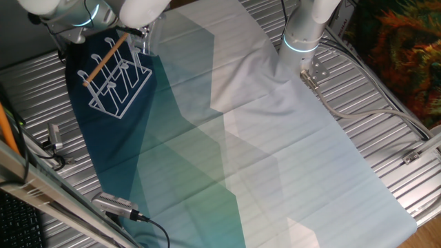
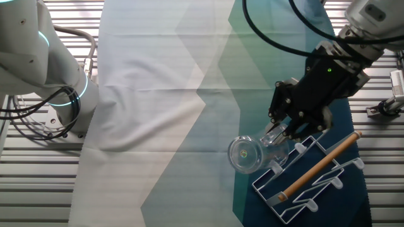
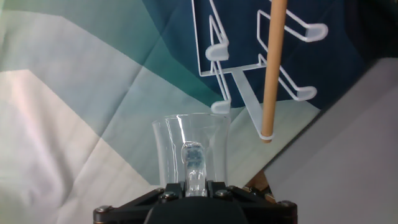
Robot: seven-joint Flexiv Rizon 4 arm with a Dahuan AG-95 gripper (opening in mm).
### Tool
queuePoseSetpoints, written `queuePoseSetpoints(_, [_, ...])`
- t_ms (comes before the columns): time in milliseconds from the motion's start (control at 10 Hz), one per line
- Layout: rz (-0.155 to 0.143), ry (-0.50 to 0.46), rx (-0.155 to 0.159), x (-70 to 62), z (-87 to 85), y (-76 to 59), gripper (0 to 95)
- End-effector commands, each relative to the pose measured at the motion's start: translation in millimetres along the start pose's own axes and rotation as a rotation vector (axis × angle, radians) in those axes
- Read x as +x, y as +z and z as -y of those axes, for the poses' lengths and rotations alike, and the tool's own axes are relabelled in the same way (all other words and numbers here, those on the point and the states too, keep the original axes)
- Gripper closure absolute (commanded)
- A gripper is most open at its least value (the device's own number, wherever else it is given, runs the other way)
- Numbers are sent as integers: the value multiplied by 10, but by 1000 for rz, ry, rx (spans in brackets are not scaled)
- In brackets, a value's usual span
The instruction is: Put the cup on the cup rack
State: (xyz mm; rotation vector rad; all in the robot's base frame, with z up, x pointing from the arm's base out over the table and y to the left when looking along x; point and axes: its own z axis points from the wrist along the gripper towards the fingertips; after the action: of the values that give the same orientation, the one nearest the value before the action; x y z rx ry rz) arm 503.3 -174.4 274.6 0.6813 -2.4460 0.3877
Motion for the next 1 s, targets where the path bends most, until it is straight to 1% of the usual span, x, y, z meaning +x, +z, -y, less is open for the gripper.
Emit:
queuePoseSetpoints(100, [-3, -10, 15, -53, 40, 100, 950])
queuePoseSetpoints(200, [-1, -16, 16, -76, 70, 127, 950])
queuePoseSetpoints(300, [2, -20, 22, -89, 86, 140, 950])
queuePoseSetpoints(600, [8, -35, 34, -127, 131, 172, 950])
queuePoseSetpoints(800, [12, -42, 35, -146, 152, 188, 950])
queuePoseSetpoints(1000, [11, -49, 44, -159, 166, 197, 950])
